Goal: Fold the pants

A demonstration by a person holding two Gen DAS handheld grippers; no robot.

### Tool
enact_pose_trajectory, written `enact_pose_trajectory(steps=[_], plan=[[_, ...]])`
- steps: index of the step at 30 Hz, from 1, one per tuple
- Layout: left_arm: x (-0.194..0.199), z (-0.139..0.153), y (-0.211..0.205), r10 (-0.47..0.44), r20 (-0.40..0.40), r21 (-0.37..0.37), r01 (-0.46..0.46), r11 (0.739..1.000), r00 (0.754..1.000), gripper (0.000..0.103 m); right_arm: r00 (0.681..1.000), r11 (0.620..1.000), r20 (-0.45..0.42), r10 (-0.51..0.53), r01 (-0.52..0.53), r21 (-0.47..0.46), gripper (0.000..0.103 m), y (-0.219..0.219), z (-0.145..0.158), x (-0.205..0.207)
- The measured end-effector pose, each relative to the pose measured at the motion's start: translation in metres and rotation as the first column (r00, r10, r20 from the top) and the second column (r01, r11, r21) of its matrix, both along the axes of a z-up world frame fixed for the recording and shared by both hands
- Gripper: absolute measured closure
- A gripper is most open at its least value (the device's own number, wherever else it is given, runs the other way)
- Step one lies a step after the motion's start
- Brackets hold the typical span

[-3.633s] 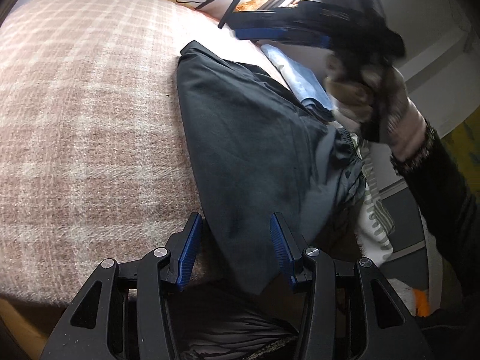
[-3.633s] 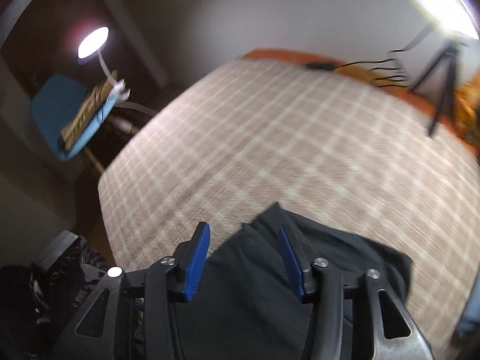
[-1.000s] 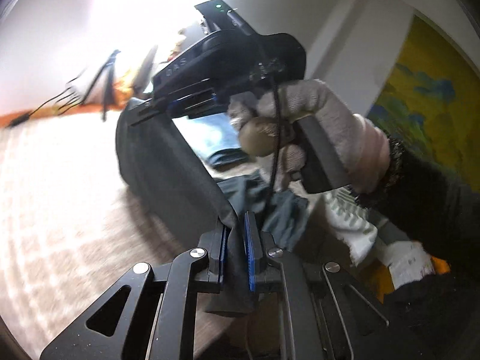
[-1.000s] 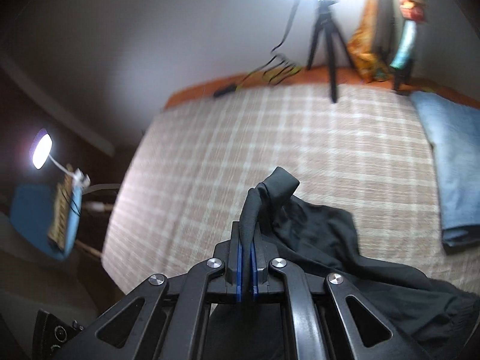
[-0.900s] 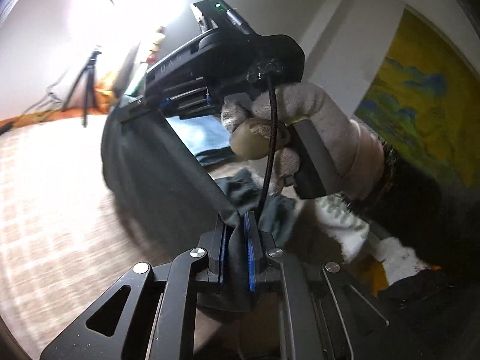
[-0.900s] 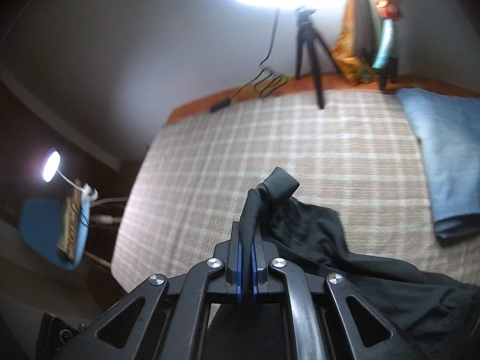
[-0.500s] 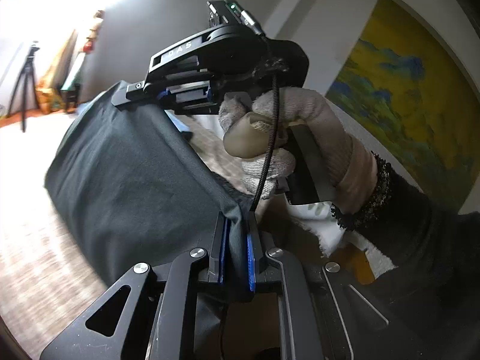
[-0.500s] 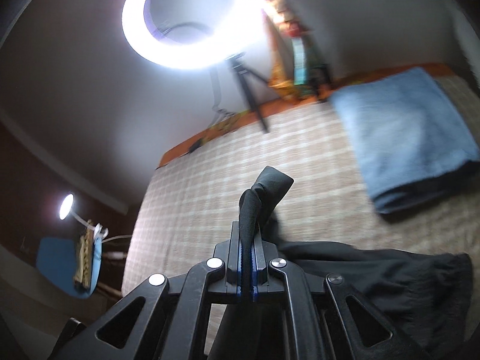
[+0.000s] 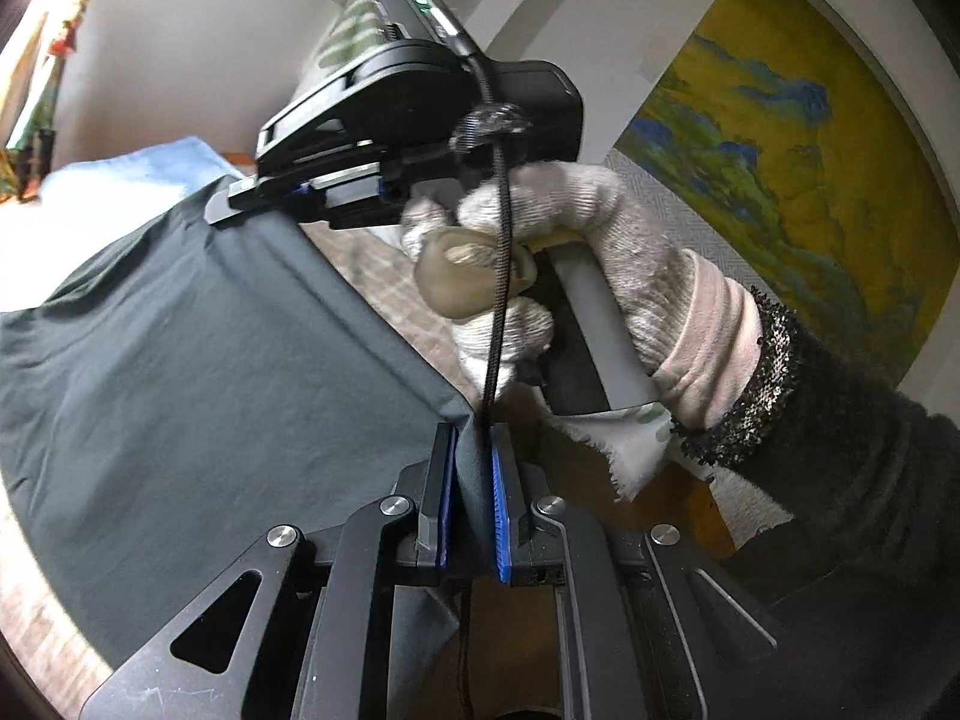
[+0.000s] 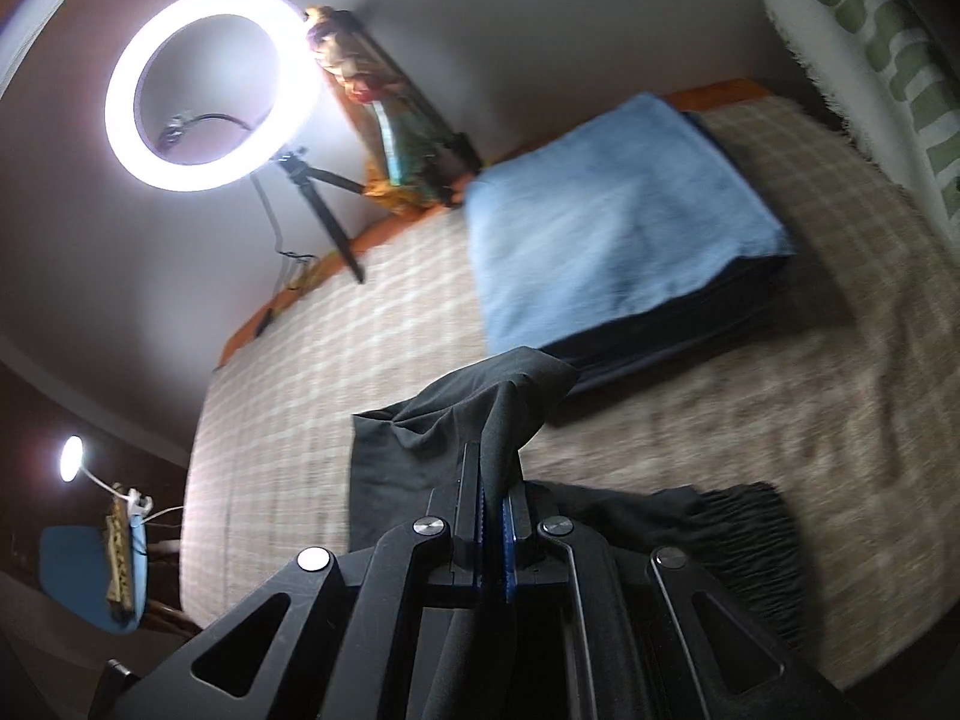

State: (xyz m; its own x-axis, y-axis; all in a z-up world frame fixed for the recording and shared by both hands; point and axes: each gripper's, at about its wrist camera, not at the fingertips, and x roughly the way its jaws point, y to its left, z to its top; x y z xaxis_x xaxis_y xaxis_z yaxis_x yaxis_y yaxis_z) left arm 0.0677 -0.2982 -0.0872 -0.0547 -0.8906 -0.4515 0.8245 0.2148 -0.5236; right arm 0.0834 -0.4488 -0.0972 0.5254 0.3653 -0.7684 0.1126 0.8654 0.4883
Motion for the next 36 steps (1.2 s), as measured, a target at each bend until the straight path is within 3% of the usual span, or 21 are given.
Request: enact_pose_trajectory(steps=[8,17,21,23,29,31,33,36], plan=[[0.010,-0.021,-0.014,-0.008,-0.035,0.022,0.009,1.000,0.999,0.094,0.999,0.995,-0.038,0.034,-0.037,-0.094,0.101,-0.017,-0.018,0.018],[0.001,-0.029,-0.033,-0.042,-0.054,0.079,0.046,0.996,0.998,0.094,0.995,0.991,-0.096,0.016,-0.029,-0.134,0.101,-0.039,-0.051,0.018],[-0.008,-0.025,-0.031,-0.063,-0.049,0.126,0.069,0.990,0.997,0.081,0.994,0.990,-0.107,0.005,-0.020,-0.137,0.101,-0.045,-0.064,0.018],[-0.012,-0.019,-0.020,-0.076,-0.055,0.139,0.083,0.987,0.996,0.074,0.995,0.988,-0.104,0.009,-0.026,-0.155,0.101,-0.043,-0.066,0.020],[-0.018,0.010,0.042,-0.054,-0.041,0.118,0.059,0.991,0.998,0.069,0.995,0.970,-0.097,0.036,-0.058,-0.236,0.100,-0.037,-0.070,0.030],[-0.014,0.018,0.079,-0.004,-0.013,0.115,0.005,0.993,1.000,0.069,0.994,0.960,-0.097,0.046,-0.071,-0.269,0.096,-0.033,-0.066,0.029],[-0.006,0.018,0.108,0.067,0.016,0.133,-0.068,0.989,0.998,0.069,0.996,0.945,-0.085,0.035,-0.060,-0.321,0.077,-0.034,-0.054,0.021],[0.010,0.002,0.148,0.158,0.013,0.169,-0.158,0.973,0.987,0.069,0.999,0.937,-0.034,0.027,-0.037,-0.346,0.074,-0.037,-0.028,-0.002]])
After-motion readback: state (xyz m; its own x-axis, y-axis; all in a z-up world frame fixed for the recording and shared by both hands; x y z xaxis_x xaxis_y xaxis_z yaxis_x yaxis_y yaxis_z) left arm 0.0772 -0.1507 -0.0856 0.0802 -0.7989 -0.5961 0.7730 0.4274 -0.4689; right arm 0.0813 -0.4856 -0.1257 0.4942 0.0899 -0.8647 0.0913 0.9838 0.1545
